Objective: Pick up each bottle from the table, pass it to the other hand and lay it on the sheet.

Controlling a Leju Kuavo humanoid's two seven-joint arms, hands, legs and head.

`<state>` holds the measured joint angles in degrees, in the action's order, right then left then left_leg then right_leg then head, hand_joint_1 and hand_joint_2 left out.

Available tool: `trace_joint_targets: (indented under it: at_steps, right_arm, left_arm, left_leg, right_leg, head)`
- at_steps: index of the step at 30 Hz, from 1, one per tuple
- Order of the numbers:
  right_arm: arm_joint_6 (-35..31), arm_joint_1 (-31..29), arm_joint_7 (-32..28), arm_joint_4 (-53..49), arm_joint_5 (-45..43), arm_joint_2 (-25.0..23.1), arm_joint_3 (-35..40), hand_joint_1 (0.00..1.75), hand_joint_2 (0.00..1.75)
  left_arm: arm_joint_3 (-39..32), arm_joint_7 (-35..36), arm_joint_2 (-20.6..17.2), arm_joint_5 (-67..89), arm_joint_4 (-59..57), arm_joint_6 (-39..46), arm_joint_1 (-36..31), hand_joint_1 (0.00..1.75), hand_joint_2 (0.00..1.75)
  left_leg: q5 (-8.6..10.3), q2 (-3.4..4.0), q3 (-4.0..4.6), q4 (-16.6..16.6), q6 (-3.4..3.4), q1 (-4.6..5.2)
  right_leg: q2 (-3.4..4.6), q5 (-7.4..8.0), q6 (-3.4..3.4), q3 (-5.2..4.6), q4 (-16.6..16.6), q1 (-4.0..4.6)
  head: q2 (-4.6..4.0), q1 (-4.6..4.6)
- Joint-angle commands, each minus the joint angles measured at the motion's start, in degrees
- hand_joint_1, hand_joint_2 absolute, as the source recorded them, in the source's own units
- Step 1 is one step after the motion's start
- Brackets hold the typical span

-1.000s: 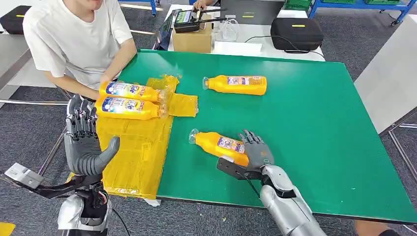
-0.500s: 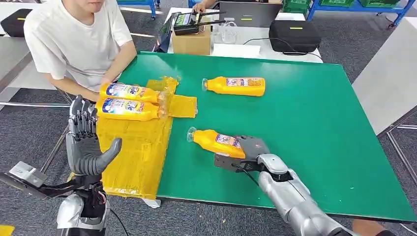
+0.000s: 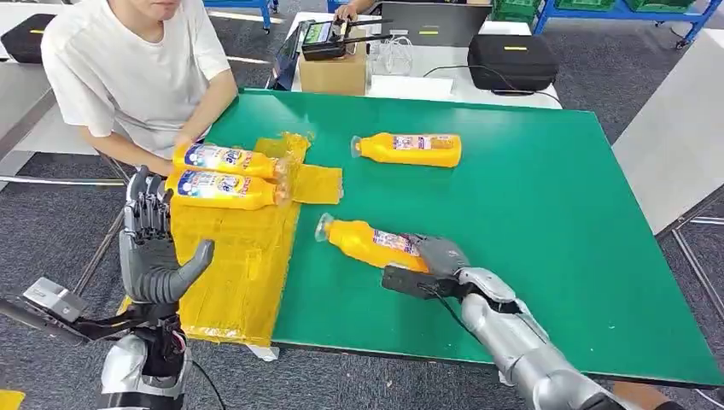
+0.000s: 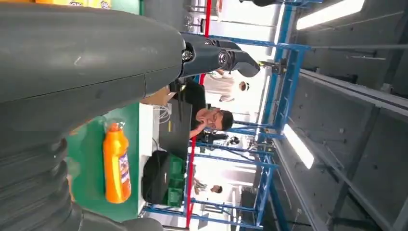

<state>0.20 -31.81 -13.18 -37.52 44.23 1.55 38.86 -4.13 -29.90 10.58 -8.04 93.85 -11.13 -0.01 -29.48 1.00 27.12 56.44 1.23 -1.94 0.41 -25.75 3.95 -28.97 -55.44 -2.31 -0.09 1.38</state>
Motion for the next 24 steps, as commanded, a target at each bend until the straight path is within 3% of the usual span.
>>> trace_joint_targets:
  at_steps: [1, 3, 6, 9, 10, 16, 24]
  right_arm:
    - [-12.85, 16.37, -5.97, -25.61, -9.01, -2.42, -13.18, 1.75, 1.75]
    - [-16.00, 20.90, -10.20, -34.15, -13.47, -4.64, -17.25, 1.75, 1.75]
    - [-20.36, 24.09, -15.91, -40.90, -18.80, -7.28, -19.74, 1.55, 1.75]
    - [-18.15, 22.99, -17.86, -40.24, -23.41, -7.46, -18.40, 1.68, 1.75]
    - [-16.34, 21.93, -18.22, -38.46, -23.81, -7.39, -17.55, 1.62, 1.75]
    - [-13.67, 19.06, -19.97, -32.89, -22.32, -8.54, -14.11, 1.71, 1.75]
    - [-10.13, 14.71, -21.73, -24.33, -18.65, -9.52, -5.63, 1.73, 1.75]
  left_arm:
    - [4.98, 4.32, -0.27, 1.41, -5.18, 4.33, 0.67, 0.00, 1.75]
    - [8.22, 4.09, 0.16, 6.10, -10.05, 9.53, 0.16, 0.00, 1.75]
    - [12.94, 4.25, 0.70, 3.65, -17.88, 8.79, -0.36, 0.00, 1.75]
    - [21.81, 1.51, -3.65, 11.98, -21.53, 9.52, -0.72, 0.00, 1.75]
    - [23.10, 0.21, -4.54, 15.46, -22.50, 10.34, -0.87, 0.00, 1.75]
    - [23.10, -1.04, -5.54, 15.85, -20.98, 4.11, -0.03, 0.00, 1.75]
    - [19.52, 1.00, -2.29, 5.63, -20.50, -2.23, -0.66, 0.00, 1.75]
  left_leg:
    - [0.05, -0.25, 0.10, -0.11, -0.09, -0.06]
    - [0.05, -0.50, 0.23, -0.12, -0.11, 0.00]
    - [0.06, -0.75, 0.66, -0.09, -0.12, 0.06]
    - [0.03, -0.79, 0.72, -0.19, -0.22, 0.04]
    - [0.05, -0.76, 0.83, -0.14, -0.18, 0.06]
    - [0.04, -0.44, 1.03, -0.11, -0.10, 0.06]
    - [0.04, -0.41, 1.03, -0.13, -0.17, 0.00]
  right_leg:
    - [-0.21, -0.01, -0.19, -0.02, 0.15, 0.10]
    - [-0.38, -0.07, -0.19, -0.04, 0.11, 0.04]
    - [-0.65, -0.10, -0.14, -0.37, 0.03, -0.03]
    - [-0.66, -0.10, -0.26, -0.41, 0.18, 0.02]
    - [-0.64, -0.08, -0.18, -0.51, 0.13, -0.01]
    - [-0.37, -0.01, -0.19, -0.84, 0.09, -0.02]
    - [-0.32, 0.01, -0.21, -0.80, 0.12, 0.05]
  head:
    - [0.00, -0.04]
    - [0.00, -0.04]
    - [0.00, -0.02]
    - [0.00, 0.00]
    - [0.00, -0.02]
    - [0.00, -0.02]
    - [0.00, 0.00]
